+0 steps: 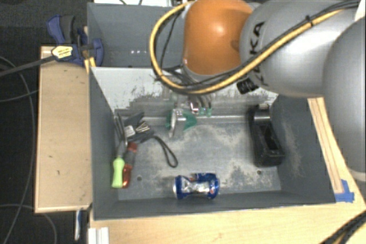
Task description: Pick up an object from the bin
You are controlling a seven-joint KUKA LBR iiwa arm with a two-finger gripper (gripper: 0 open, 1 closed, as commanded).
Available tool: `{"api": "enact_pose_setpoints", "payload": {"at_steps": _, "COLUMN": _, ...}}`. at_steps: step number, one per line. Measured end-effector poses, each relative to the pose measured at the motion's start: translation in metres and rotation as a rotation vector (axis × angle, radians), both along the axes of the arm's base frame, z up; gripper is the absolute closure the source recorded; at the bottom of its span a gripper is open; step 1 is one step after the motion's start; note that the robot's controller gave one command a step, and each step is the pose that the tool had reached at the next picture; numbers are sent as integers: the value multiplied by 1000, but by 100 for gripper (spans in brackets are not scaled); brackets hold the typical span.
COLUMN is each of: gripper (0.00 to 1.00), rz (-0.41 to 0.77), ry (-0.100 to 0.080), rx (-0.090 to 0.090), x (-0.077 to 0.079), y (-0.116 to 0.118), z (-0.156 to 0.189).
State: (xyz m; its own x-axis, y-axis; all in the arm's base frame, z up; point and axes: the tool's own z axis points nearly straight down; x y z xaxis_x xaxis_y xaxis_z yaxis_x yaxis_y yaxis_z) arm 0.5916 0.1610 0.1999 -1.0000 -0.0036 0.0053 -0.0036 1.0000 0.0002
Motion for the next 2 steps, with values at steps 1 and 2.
{"api": "enact_pose_setpoints", "payload": {"at_steps": 1, "gripper": 0, "rz": -6, "ry": -9, "rx": 2, "x": 2, "y": -1, "z": 5}}
{"api": "enact_pose_setpoints", "payload": {"at_steps": 2, "gripper": 0, "rz": 314, "ry": -6, "rx": 3, "x": -8, "y": 44, "z": -82}}
